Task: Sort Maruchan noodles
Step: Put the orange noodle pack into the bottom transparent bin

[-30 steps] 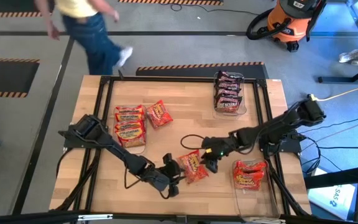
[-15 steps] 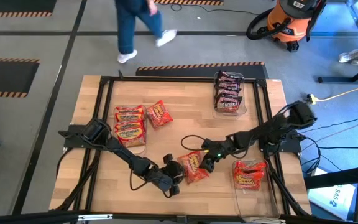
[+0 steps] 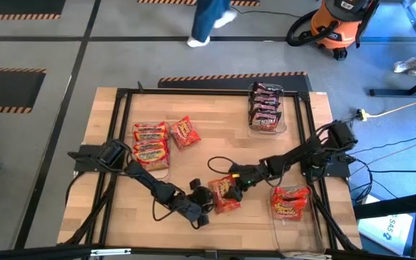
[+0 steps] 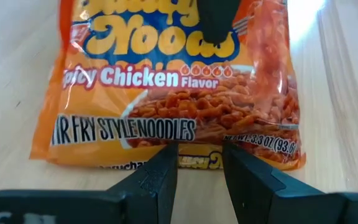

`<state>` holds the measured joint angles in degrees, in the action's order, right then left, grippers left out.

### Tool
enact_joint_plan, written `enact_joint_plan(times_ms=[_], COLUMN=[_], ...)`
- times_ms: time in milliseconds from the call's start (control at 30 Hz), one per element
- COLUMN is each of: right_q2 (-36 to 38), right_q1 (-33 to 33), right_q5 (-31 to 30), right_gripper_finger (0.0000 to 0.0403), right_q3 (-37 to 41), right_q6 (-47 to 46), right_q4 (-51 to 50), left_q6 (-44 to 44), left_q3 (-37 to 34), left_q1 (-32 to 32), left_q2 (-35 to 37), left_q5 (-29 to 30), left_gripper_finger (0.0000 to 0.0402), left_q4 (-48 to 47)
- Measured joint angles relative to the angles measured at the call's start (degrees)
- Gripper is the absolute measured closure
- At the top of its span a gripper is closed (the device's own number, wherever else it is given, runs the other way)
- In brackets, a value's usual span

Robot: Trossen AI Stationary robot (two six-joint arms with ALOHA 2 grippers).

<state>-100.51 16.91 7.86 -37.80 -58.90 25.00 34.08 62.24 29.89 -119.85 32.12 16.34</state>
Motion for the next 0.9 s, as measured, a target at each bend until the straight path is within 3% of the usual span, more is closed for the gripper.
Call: enact_joint_plan(times_ms=[233, 700, 900], right_q2=[-0.4, 0.0, 3.3], right_q1=[0.0, 0.0, 0.0], right_q5=[-3.4, -3.4, 1.6], right_gripper_finger=[0.0096, 0.0299, 0.0302], right_q3=[0.0, -0.1, -1.0], right_q6=[-0.9, 2.9, 8.4], right_q4=[4.5, 6.0, 4.4], left_q6=[0.0, -3.0, -3.1], left_q3=[0.0, 0.0, 0.0], left_q1=[-0.8, 0.4, 3.4], left_q2=[0.0, 1.3, 4.9], left_q5=[-0.1, -1.6, -3.9], left_gripper_finger=[0.0280, 0.0280, 0.0280], left_q4=[1.0, 0.2, -5.4])
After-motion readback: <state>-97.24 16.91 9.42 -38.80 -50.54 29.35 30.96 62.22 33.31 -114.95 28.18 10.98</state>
